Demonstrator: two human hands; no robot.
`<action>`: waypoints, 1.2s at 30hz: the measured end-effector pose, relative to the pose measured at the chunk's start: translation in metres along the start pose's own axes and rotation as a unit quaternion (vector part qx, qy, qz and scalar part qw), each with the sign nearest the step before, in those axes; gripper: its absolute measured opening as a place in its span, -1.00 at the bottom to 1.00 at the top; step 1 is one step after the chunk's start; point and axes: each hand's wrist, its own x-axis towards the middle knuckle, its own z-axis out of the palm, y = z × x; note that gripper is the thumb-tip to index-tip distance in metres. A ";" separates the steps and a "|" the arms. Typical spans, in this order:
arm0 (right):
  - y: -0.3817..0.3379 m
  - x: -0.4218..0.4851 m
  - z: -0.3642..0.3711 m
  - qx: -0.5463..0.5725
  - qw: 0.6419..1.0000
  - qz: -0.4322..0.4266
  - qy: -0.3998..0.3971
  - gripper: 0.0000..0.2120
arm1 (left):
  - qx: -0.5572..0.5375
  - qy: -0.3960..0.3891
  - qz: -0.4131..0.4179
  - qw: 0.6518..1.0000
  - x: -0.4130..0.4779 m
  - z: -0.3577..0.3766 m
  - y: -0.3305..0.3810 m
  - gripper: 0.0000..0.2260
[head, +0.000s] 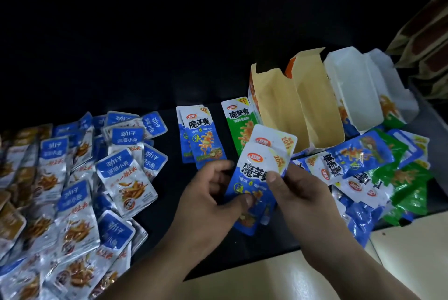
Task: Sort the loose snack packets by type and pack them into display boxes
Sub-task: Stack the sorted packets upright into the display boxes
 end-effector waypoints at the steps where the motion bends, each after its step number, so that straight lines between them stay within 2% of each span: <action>1: 0.002 0.000 0.001 0.008 1.000 0.007 0.006 -0.84 | 0.013 -0.013 0.002 1.000 0.000 0.000 0.000 -0.61; 3: 0.003 0.002 0.004 0.006 1.000 0.020 0.020 -0.73 | -0.007 -0.063 -0.014 0.998 -0.002 -0.001 0.001 -0.67; 5: 0.001 0.009 0.011 0.000 0.999 0.044 0.023 -0.67 | -0.047 -0.071 -0.040 0.996 -0.001 -0.002 0.004 -0.69; 8: -0.004 0.026 0.029 -0.031 0.998 0.057 -0.016 -0.75 | -0.048 0.014 -0.053 0.997 0.012 -0.015 0.005 -0.76; 10: -0.010 0.033 0.037 -0.071 0.997 0.035 -0.013 -0.71 | -0.029 0.086 -0.048 0.995 0.025 -0.027 0.000 -0.81; 13: -0.016 0.032 0.041 -0.093 0.995 -0.011 -0.017 -0.79 | 0.092 0.159 -0.019 0.983 0.042 -0.046 -0.015 -0.80; 15: -0.012 0.025 0.040 -0.084 0.996 -0.011 -0.037 -0.77 | 0.252 0.160 0.015 0.954 0.047 -0.054 -0.022 -0.69; 17: -0.008 0.017 0.040 -0.101 0.993 -0.011 -0.055 -0.76 | 0.433 0.151 0.032 0.888 0.047 -0.057 -0.024 -0.56; 19: -0.003 0.011 0.036 -0.115 0.991 -0.030 -0.057 -0.83 | 0.517 0.148 0.029 0.842 0.045 -0.058 -0.022 -0.52; 21: 0.000 0.007 0.029 -0.128 0.989 -0.044 -0.054 -0.90 | 0.556 0.144 0.070 0.816 0.044 -0.059 -0.020 -0.61; 22: 0.002 0.006 0.025 -0.137 0.988 -0.044 -0.055 -0.91 | 0.556 0.136 0.108 0.813 0.044 -0.059 -0.020 -0.68; 26: 0.006 0.007 0.006 -0.154 0.986 -0.047 -0.035 -0.90 | 0.464 0.080 0.249 0.846 0.035 -0.038 -0.027 -0.92; 29: 0.011 0.009 -0.016 -0.192 0.980 -0.052 -0.022 -0.98 | 0.392 0.010 0.258 0.883 0.022 -0.006 -0.025 -0.91; 32: 0.019 0.012 -0.054 -0.226 0.974 -0.027 0.015 -0.90 | 0.327 -0.052 0.227 0.916 0.015 0.024 -0.026 -0.83; 34: 0.027 0.012 -0.084 -0.247 0.967 -0.017 0.054 -0.89 | 0.335 -0.089 0.223 0.911 0.012 0.044 -0.026 -0.78; 36: 0.033 0.010 -0.111 -0.263 0.960 -0.015 0.096 -0.88 | 0.369 -0.106 0.249 0.889 0.016 0.064 -0.024 -0.71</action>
